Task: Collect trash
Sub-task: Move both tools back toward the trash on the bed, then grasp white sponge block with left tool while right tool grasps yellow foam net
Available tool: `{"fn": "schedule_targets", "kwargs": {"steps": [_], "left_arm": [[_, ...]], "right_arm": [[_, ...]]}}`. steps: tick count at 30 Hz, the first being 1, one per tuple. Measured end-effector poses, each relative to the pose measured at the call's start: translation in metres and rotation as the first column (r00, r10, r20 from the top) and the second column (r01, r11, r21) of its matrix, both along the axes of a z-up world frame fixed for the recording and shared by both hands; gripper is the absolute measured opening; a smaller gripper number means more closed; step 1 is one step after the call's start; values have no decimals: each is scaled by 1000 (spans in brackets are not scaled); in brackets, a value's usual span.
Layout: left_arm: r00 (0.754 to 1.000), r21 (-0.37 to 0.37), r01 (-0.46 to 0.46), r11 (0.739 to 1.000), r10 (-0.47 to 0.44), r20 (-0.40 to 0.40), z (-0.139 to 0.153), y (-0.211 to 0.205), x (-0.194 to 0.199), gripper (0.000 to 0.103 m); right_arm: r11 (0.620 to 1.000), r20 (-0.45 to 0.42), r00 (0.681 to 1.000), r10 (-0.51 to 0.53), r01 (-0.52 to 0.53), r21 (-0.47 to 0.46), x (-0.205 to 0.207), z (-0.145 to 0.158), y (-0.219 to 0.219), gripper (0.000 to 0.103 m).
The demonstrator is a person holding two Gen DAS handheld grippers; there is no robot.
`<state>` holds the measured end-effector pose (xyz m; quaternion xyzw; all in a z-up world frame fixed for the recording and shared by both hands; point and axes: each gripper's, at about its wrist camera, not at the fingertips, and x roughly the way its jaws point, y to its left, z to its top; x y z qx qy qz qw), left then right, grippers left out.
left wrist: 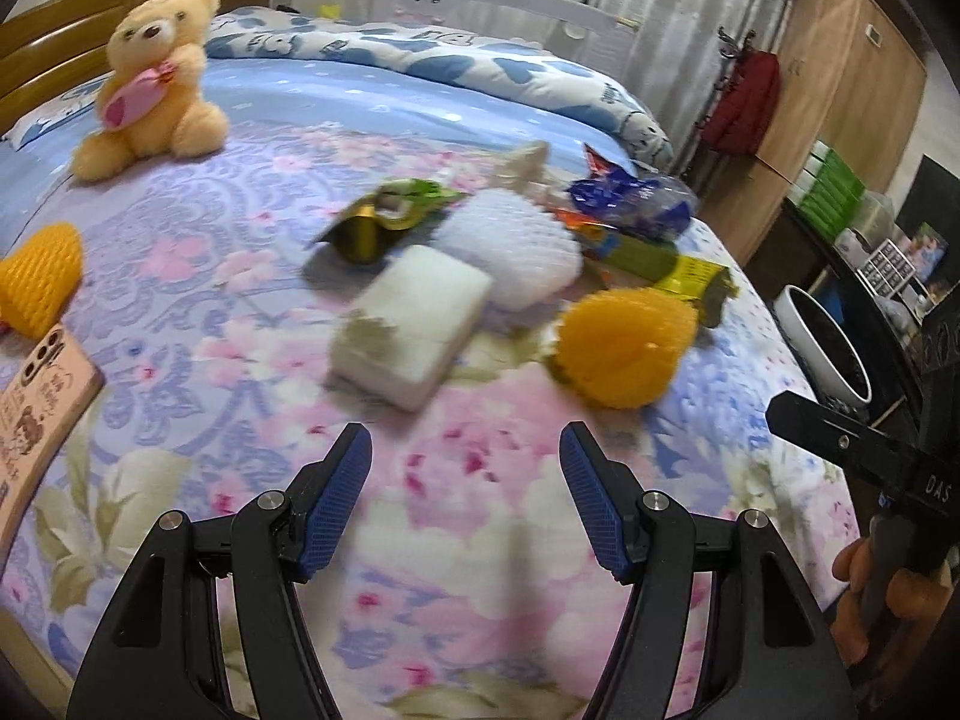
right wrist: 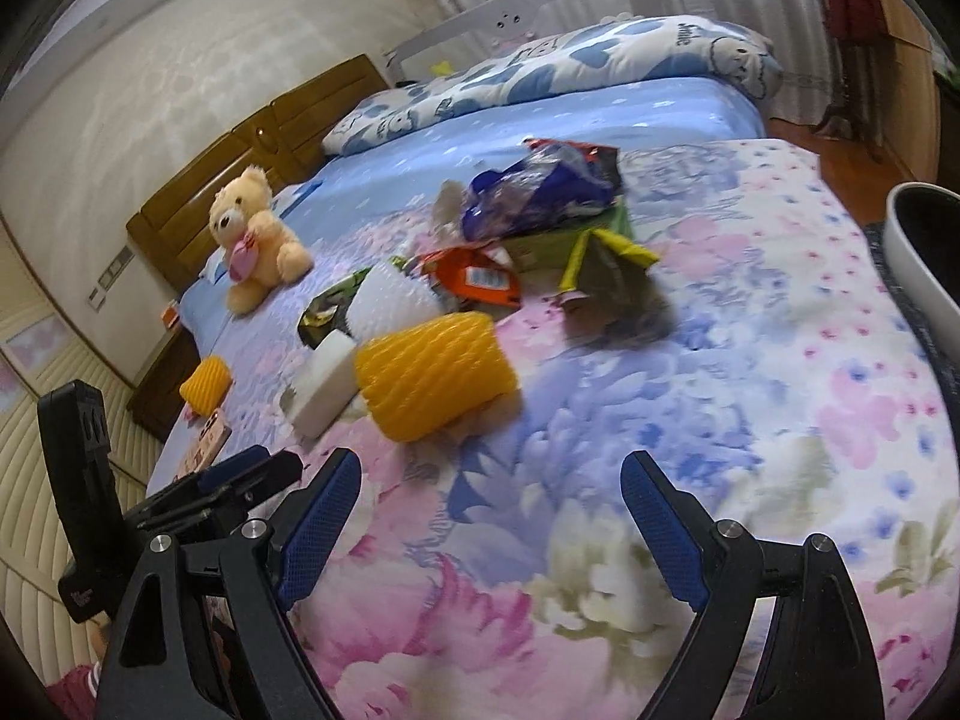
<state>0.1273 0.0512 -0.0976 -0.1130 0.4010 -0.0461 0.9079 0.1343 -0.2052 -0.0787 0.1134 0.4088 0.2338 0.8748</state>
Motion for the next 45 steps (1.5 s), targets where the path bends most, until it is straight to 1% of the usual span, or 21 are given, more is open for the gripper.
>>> {"fn": "schedule_targets", "kwargs": {"steps": [9, 16, 23, 28, 33, 34, 35, 36, 37, 38, 39, 40, 41, 45], "left_arm": [[1000, 15, -20, 1000, 20, -14, -5, 23, 13, 67], [1000, 25, -12, 1000, 13, -24, -6, 29, 25, 69], [999, 35, 7, 999, -6, -34, -9, 28, 39, 70], [998, 50, 18, 999, -15, -54, -13, 28, 51, 70], [998, 62, 24, 998, -21, -54, -17, 23, 58, 70], [998, 63, 34, 997, -31, -58, -18, 21, 59, 69], [997, 62, 44, 997, -40, -61, -19, 19, 60, 63], [997, 60, 55, 997, -52, -63, -20, 17, 61, 50], [996, 66, 67, 996, -63, -68, -20, 15, 61, 49], [996, 89, 71, 994, -66, -63, -19, 11, 60, 48], [996, 87, 79, 993, -74, -59, -19, 9, 59, 46], [995, 72, 88, 994, -84, -56, -18, 8, 57, 46], [994, 60, 93, 994, -90, -55, -17, 6, 56, 45], [993, 53, 115, 992, -113, -44, -12, -8, 47, 45]], "right_arm": [[999, -27, 998, 48, -48, 10, 11, -8, 28, 90], [998, -40, 997, 60, -59, 14, 20, -10, 38, 90], [997, -58, 997, 53, -50, 51, 32, -12, 42, 90], [996, -79, 996, 31, -25, 85, 43, -15, 44, 90], [997, -87, 996, 22, -15, 81, 51, -21, 51, 89], [997, -82, 996, 20, -14, 76, 52, -21, 52, 82], [998, -72, 997, 19, -14, 66, 52, -22, 53, 74], [999, -65, 998, 19, -15, 52, 52, -23, 54, 56], [999, -66, 998, 23, -20, 44, 52, -24, 54, 46], [999, -65, 997, 28, -25, 47, 52, -25, 54, 41], [999, -62, 998, 32, -29, 47, 51, -24, 52, 28], [999, -59, 998, 33, -31, 39, 49, -24, 51, 25], [999, -56, 998, 34, -32, 39, 48, -24, 49, 25], [999, -35, 999, 33, -31, 44, 39, -18, 33, 23]]}}
